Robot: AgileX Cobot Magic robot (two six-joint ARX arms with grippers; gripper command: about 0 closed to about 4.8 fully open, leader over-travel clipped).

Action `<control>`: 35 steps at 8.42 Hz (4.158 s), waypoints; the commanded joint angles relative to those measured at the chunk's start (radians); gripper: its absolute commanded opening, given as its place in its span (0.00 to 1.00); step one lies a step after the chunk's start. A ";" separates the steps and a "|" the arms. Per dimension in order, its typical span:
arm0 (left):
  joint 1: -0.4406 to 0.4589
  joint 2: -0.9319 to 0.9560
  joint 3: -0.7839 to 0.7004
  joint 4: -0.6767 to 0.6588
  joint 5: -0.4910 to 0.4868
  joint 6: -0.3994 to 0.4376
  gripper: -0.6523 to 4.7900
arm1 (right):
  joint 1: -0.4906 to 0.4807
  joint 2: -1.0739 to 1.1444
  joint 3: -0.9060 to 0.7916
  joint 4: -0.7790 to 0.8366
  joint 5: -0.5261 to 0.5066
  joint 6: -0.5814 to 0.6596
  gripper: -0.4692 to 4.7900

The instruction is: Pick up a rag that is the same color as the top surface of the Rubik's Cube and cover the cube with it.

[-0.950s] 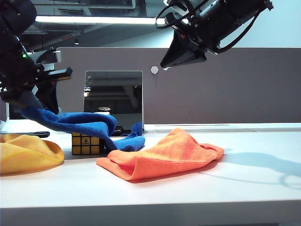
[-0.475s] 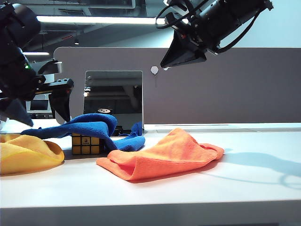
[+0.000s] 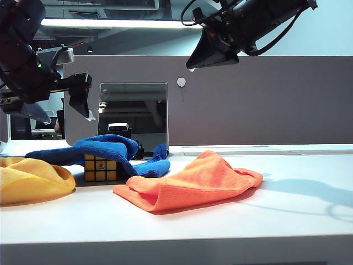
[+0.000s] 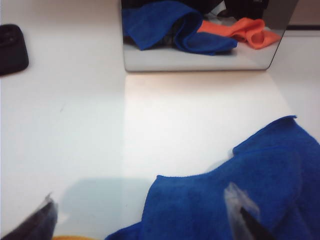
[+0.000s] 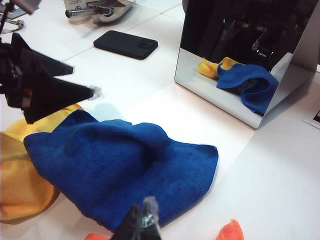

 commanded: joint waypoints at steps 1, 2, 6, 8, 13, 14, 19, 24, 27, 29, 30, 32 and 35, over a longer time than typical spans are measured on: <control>0.005 -0.012 0.004 0.117 -0.088 -0.003 1.00 | -0.001 -0.008 0.005 0.053 0.036 0.001 0.08; 0.005 -0.023 0.016 0.198 -0.113 0.005 1.00 | -0.003 -0.013 0.005 0.095 0.109 0.000 0.08; 0.110 -0.215 0.053 0.154 -0.083 0.100 0.11 | -0.184 -0.203 0.005 0.088 0.141 0.001 0.08; 0.219 -0.305 0.052 0.045 0.152 0.106 0.11 | -0.278 -0.325 0.002 0.014 0.058 -0.005 0.08; 0.277 -0.494 0.044 -0.225 0.282 0.122 0.11 | -0.345 -0.678 -0.324 0.110 0.071 -0.003 0.08; 0.278 -0.555 -0.003 -0.226 0.287 0.116 0.11 | -0.351 -0.782 -0.412 0.111 0.077 -0.004 0.08; 0.277 -0.911 -0.323 -0.241 0.239 0.089 0.11 | -0.451 -1.175 -0.697 0.066 0.230 -0.003 0.08; 0.277 -1.226 -0.474 -0.357 0.179 0.071 0.11 | -0.474 -1.329 -0.928 0.110 0.264 0.095 0.08; 0.277 -1.344 -0.556 -0.410 0.179 0.071 0.11 | -0.473 -1.397 -0.971 0.170 0.353 0.185 0.08; 0.277 -1.438 -0.591 -0.439 0.178 0.072 0.11 | -0.473 -1.436 -1.001 0.169 0.406 0.185 0.08; 0.277 -1.481 -0.592 -0.446 0.166 0.071 0.11 | -0.473 -1.442 -1.011 0.169 0.406 0.198 0.08; 0.277 -1.521 -0.592 -0.451 0.152 0.071 0.11 | -0.473 -1.447 -1.020 0.172 0.406 0.215 0.08; 0.277 -1.540 -0.592 -0.462 0.153 0.070 0.11 | -0.472 -1.452 -1.076 0.216 0.401 0.219 0.08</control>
